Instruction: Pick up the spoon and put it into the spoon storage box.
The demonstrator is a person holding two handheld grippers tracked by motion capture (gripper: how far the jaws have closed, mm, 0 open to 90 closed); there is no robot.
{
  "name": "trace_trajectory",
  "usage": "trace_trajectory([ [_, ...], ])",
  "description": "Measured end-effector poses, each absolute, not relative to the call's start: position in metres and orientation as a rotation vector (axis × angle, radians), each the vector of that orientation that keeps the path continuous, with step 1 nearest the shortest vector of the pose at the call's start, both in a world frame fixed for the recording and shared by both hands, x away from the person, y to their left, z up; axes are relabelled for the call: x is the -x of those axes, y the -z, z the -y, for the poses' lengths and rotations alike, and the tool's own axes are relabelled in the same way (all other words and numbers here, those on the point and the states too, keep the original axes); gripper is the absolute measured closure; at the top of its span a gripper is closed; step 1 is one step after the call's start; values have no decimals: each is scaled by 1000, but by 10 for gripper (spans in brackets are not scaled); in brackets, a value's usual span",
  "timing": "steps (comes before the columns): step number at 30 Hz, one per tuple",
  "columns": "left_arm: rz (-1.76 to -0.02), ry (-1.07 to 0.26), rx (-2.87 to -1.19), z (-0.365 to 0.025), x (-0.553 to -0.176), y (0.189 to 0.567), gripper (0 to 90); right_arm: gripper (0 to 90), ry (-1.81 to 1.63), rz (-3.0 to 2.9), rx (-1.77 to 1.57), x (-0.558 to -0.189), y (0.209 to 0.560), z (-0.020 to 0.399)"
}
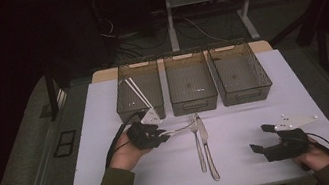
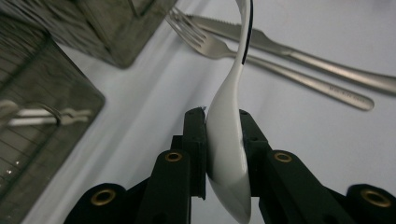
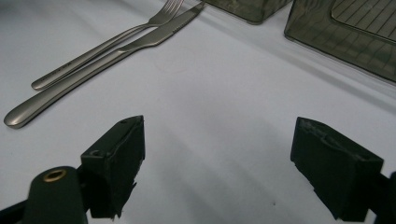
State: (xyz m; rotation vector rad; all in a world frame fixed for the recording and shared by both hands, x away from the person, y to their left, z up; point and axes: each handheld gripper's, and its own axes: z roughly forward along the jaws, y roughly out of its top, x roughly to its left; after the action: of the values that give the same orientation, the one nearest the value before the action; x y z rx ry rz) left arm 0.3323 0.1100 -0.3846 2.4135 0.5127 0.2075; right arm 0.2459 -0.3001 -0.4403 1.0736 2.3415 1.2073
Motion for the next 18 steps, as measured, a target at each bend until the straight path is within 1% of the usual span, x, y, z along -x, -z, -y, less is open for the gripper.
trace_trajectory([
  [10,-462,-182,-2331,-108,-356,353,771,178,-1212,-2342,-1079,-246,440,300],
  [18,-435,-200,-2321,-96,-376,336,772,178,-1216,-2339,-1077,-246,440,301],
])
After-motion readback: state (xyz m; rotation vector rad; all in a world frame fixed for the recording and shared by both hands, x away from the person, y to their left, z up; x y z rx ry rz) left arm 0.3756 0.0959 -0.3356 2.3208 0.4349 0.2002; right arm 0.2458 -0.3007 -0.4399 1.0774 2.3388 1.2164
